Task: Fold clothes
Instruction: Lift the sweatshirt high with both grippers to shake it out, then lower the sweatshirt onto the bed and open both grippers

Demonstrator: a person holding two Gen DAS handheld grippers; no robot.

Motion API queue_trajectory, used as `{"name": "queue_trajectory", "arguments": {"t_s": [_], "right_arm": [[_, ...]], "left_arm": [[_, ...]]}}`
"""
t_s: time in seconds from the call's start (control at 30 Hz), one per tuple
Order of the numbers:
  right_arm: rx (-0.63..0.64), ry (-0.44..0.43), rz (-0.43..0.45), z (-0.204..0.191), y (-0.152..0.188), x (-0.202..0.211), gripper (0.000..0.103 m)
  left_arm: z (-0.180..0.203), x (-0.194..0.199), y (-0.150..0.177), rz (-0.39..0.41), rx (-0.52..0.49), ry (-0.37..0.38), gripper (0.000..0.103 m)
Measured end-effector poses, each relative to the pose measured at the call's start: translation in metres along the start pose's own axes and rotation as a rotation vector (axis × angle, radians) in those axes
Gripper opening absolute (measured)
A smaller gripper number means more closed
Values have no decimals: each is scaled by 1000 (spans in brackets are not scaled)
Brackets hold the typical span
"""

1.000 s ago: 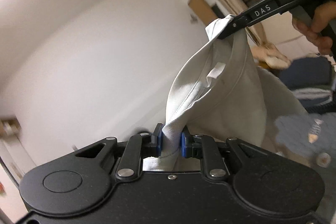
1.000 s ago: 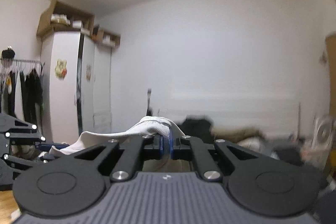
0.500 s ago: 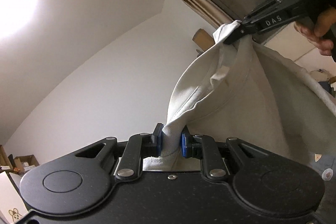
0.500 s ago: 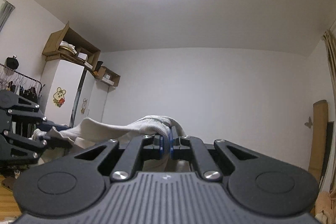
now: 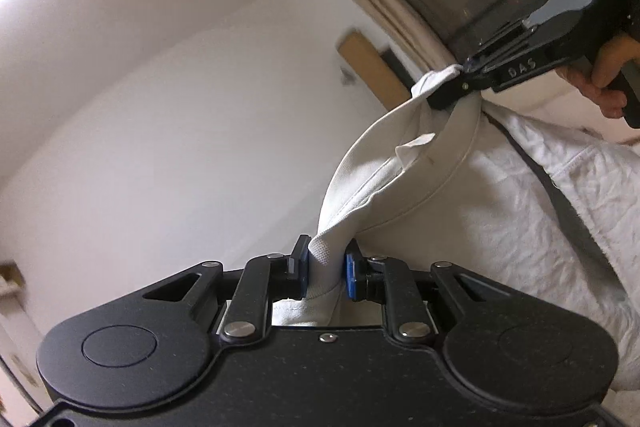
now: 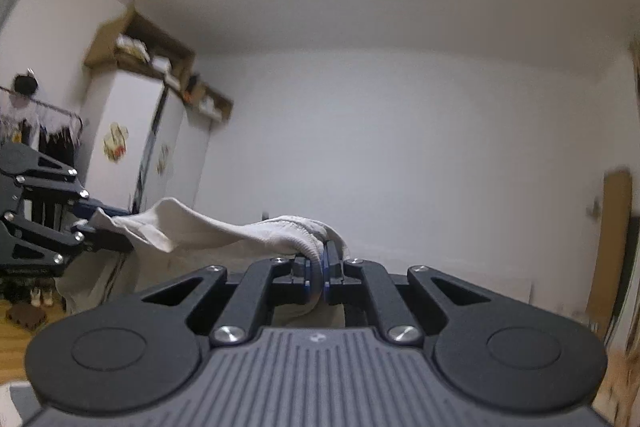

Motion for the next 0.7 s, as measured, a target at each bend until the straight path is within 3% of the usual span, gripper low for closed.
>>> {"name": "queue_trajectory", "arguments": {"t_s": [0.3, 0.47, 0.57, 0.6, 0.7], "right_arm": [[-89, 69, -345, 46, 197, -224, 5], [-121, 137, -498, 69, 308, -325, 5], [-140, 168, -550, 84, 364, -365, 6], [-142, 178, -561, 83, 377, -381, 9], [-135, 212, -603, 80, 418, -417, 20]], "left_arm": [[60, -268, 144, -299, 76, 158, 17], [98, -384, 215, -414, 153, 232, 20], [98, -410, 255, -470, 181, 221, 28], [88, -407, 267, -483, 193, 210, 40], [73, -385, 293, -484, 231, 191, 60]]}}
Point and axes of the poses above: each gripper's, at about its wrist camera, not at the fingertips, and x roughly against the way its jaws point, z to its right, y to its underside, the point moved 10 cm from there along -x, roughly the way its jaws point, and after that the axes turned 8 degrees about -z, right-handed, at the moved point
